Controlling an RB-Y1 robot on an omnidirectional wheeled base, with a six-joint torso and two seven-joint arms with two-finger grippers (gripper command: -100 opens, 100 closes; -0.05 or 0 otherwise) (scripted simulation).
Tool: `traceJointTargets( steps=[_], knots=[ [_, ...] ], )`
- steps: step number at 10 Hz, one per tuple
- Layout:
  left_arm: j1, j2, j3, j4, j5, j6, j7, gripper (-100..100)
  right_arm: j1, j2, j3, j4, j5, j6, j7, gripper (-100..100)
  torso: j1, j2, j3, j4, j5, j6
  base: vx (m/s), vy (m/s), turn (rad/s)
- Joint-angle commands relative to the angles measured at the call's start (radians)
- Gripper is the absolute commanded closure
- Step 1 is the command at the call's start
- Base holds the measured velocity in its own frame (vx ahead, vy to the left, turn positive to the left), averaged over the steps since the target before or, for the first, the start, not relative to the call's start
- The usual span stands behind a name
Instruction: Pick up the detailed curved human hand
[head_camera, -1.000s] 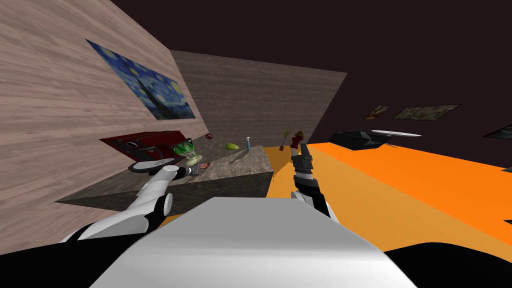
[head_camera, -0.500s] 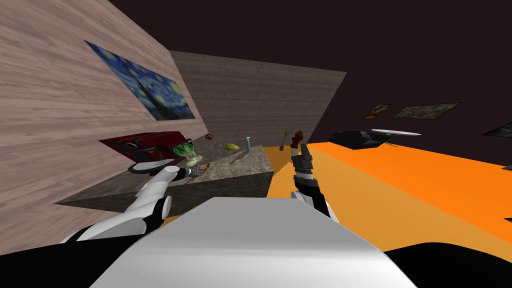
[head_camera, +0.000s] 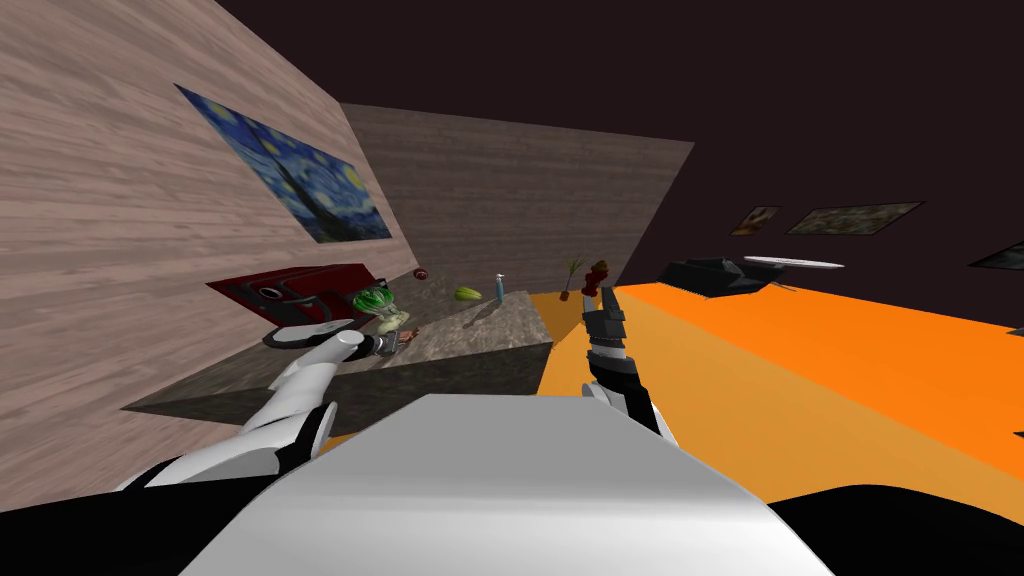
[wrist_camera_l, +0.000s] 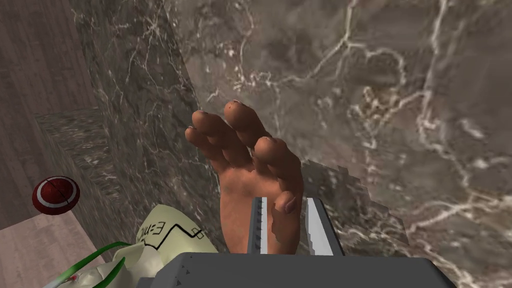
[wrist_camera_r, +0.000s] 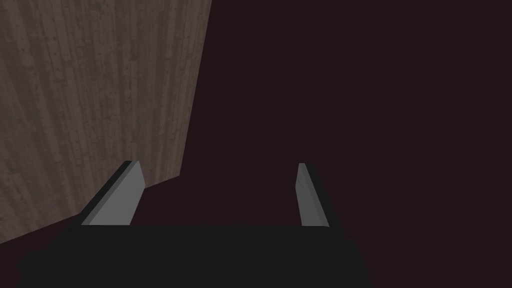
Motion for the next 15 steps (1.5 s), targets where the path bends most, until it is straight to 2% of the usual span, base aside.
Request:
traceJointTargets(
  steps=[1,2,3,4,5,6,7,8,9,10,12,13,15],
  knots=[
    [0.012,-0.005,-0.013,-0.05,-0.008,-0.001,0.05,100,0.0,0.0,0.0,0.0,0.0,0.0,0.0,0,0.0,0.0,0.0,0.0,0.0,0.0,-0.011,0.047,0.006],
    [0.012,-0.005,-0.013,-0.083,-0.008,-0.001,0.081,100,0.0,0.0,0.0,0.0,0.0,0.0,0.0,0,-0.003,-0.001,0.0,0.0,-0.001,0.001,-0.004,0.006,0.002],
    [0.012,-0.005,-0.013,-0.083,-0.008,-0.001,0.096,100,0.0,0.0,0.0,0.0,0.0,0.0,0.0,0,-0.006,-0.001,0.0,0.001,-0.002,0.002,0.005,-0.01,-0.009],
    [0.06,-0.006,-0.062,-0.12,-0.054,-0.009,0.126,100,0.0,0.0,0.0,0.0,0.0,0.0,0.0,0,-0.008,-0.002,0.0,0.001,-0.002,0.001,0.004,0.063,-0.022],
    [0.06,-0.006,-0.075,-0.167,-0.054,-0.009,0.16,100,0.0,0.0,0.0,0.0,0.0,0.0,0.0,0,-0.003,-0.001,0.0,0.0,-0.001,0.0,-0.015,0.093,0.01],
    [0.06,-0.006,-0.075,-0.197,-0.054,-0.009,0.192,100,0.0,0.0,0.0,0.0,0.0,0.0,0.0,0,-0.001,0.0,0.0,0.001,-0.001,0.001,-0.012,0.057,0.003],
    [0.06,-0.006,-0.075,-0.198,-0.054,-0.009,0.223,100,0.0,0.0,0.0,0.0,0.0,0.0,0.0,0,-0.003,0.0,0.001,0.001,-0.002,0.001,0.002,0.019,-0.011],
    [0.108,-0.007,-0.124,-0.246,-0.099,-0.018,0.254,100,0.0,0.0,0.0,0.0,0.0,0.0,0.0,0,-0.006,-0.001,0.0,0.001,-0.002,0.001,-0.015,0.066,-0.023],
    [0.108,-0.007,-0.137,-0.279,-0.099,-0.018,0.284,100,0.0,0.0,0.0,0.0,0.0,0.0,0.0,0,-0.003,0.001,0.001,0.001,-0.001,0.0,-0.011,0.091,0.01],
    [0.108,-0.007,-0.137,-0.313,-0.099,-0.018,0.315,100,0.0,0.0,0.0,0.0,0.0,0.0,0.0,0,-0.002,0.001,0.001,0.001,-0.002,0.0,0.003,0.052,0.006],
    [0.108,-0.007,-0.137,-0.313,-0.099,-0.018,0.35,100,0.0,0.0,0.0,0.0,0.0,0.0,0.0,0,-0.007,-0.001,0.0,0.002,-0.003,0.001,0.009,0.005,-0.007],
    [0.156,-0.008,-0.187,-0.357,-0.144,-0.026,0.386,100,0.0,0.0,0.0,0.0,0.0,0.0,0.0,0,-0.009,-0.001,0.0,0.002,-0.003,0.001,0.01,0.073,-0.015],
    [0.156,-0.008,-0.199,-0.426,-0.144,-0.026,0.446,100,0.0,0.0,0.0,0.0,0.0,0.0,0.0,0,-0.003,0.001,0.001,0.002,-0.002,0.0,-0.015,0.074,0.005]
  ],
)
